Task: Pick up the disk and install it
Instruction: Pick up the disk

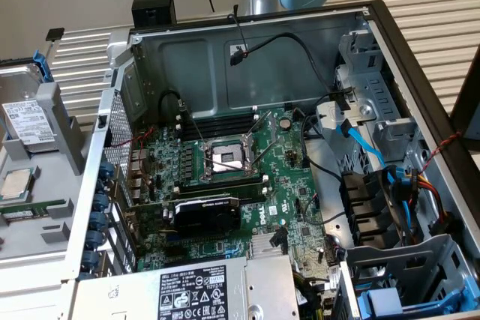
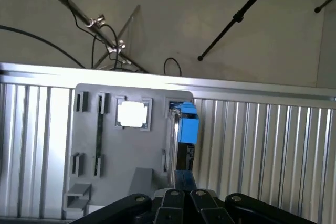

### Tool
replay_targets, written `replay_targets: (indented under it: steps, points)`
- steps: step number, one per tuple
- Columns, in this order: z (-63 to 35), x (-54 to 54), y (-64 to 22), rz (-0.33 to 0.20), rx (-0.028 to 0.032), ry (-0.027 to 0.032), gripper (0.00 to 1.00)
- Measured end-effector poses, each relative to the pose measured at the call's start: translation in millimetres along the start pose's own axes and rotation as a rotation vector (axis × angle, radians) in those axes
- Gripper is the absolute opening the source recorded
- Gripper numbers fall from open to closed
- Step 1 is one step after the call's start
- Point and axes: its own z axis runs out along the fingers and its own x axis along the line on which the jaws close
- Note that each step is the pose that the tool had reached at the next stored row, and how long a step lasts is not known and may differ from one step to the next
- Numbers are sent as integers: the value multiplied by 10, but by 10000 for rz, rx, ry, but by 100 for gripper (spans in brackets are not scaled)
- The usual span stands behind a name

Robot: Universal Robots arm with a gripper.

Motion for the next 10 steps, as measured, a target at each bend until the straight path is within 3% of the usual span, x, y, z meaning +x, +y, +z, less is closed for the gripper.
replay_targets:
  steps: [10]
  points:
    - [1, -13, 37, 0, -1, 1, 11]
